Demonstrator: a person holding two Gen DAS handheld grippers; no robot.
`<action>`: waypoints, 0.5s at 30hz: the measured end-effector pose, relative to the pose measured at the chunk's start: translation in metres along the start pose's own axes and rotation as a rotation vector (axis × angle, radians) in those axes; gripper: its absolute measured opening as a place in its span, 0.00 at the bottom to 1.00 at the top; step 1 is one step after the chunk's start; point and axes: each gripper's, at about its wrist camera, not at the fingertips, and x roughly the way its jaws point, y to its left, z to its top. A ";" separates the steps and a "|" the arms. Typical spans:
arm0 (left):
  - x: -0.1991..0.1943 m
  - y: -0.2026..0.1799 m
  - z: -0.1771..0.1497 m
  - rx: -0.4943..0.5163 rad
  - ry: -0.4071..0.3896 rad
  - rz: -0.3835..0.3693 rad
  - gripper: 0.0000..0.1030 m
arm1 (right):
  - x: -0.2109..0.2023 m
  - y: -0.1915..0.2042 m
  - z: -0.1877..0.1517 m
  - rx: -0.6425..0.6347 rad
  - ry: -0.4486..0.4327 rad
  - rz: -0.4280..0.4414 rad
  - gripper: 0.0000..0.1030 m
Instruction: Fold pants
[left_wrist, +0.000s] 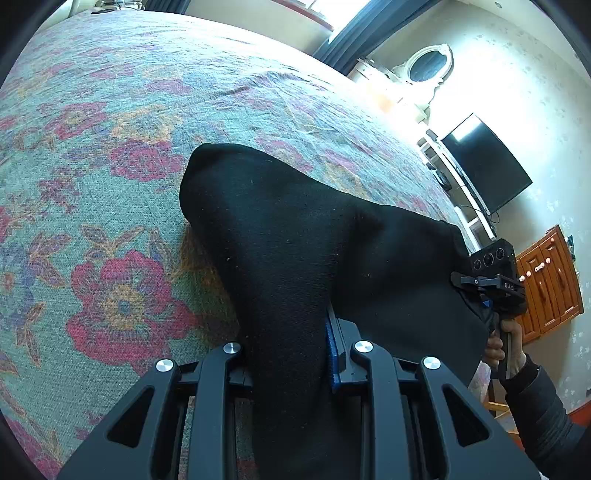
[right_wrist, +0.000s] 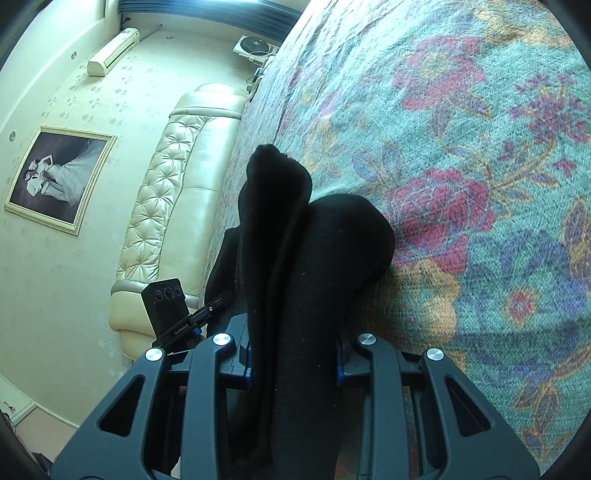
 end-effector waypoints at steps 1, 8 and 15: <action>0.000 0.001 0.000 -0.003 -0.001 -0.002 0.24 | 0.001 0.000 0.001 0.000 0.001 0.001 0.28; -0.002 0.003 -0.004 -0.006 -0.004 -0.009 0.25 | 0.004 -0.007 0.003 0.018 -0.002 0.012 0.28; 0.000 0.003 -0.002 -0.010 -0.003 -0.020 0.25 | 0.001 -0.017 -0.002 0.042 -0.008 0.036 0.28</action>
